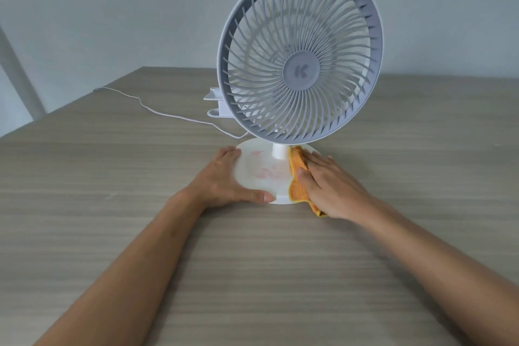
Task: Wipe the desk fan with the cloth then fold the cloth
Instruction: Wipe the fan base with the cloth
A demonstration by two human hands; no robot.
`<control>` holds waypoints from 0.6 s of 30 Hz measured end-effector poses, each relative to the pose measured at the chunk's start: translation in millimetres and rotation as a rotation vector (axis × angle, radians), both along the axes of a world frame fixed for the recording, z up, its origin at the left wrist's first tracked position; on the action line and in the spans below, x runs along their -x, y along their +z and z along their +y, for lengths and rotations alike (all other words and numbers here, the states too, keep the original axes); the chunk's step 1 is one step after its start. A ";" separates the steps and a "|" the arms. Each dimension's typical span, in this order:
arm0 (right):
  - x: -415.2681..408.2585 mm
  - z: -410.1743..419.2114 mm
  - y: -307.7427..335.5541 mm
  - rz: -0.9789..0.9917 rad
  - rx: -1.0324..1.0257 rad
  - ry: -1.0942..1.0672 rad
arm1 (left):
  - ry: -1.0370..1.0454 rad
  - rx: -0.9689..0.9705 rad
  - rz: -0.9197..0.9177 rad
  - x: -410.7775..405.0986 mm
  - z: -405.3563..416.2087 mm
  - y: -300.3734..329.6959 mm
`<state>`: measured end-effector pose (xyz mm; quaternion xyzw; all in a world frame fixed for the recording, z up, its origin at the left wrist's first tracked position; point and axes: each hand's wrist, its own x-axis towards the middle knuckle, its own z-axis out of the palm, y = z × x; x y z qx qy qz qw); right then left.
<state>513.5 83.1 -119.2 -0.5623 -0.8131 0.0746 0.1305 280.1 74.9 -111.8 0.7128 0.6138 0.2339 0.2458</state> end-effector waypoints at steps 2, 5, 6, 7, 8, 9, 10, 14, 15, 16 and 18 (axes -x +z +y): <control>-0.5 21.9 6.0 -0.009 0.016 -0.044 | -0.003 -0.003 0.001 0.7 2.2 -2.5; 3.3 42.3 8.7 -0.059 0.019 -0.049 | -0.004 -0.019 0.003 1.2 4.0 -5.7; 4.5 43.3 7.2 -0.082 0.005 -0.043 | -0.004 -0.025 0.004 1.0 5.0 -6.4; 5.8 40.1 5.7 -0.096 -0.007 -0.037 | -0.002 -0.030 0.006 0.5 5.6 -6.6; 6.9 34.2 3.9 -0.100 -0.013 -0.030 | -0.002 -0.035 0.008 0.3 6.1 -7.1; 7.7 26.3 2.3 -0.099 -0.019 -0.020 | -0.004 -0.040 0.010 0.3 6.6 -7.4; 8.7 16.4 1.0 -0.099 -0.031 -0.009 | -0.007 -0.045 0.011 0.3 7.2 -7.4; 14.5 -24.3 -4.3 -0.072 -0.156 0.103 | -0.026 -0.044 0.020 1.6 9.1 -6.4; 14.4 -28.9 -4.9 -0.050 -0.145 0.131 | -0.027 -0.043 0.020 1.9 9.1 -6.2; 12.6 -29.8 -4.5 -0.035 -0.118 0.146 | -0.029 -0.046 0.019 2.2 9.0 -6.5; 6.7 -21.1 -2.6 -0.025 -0.071 0.117 | -0.037 -0.058 0.018 2.1 9.4 -7.3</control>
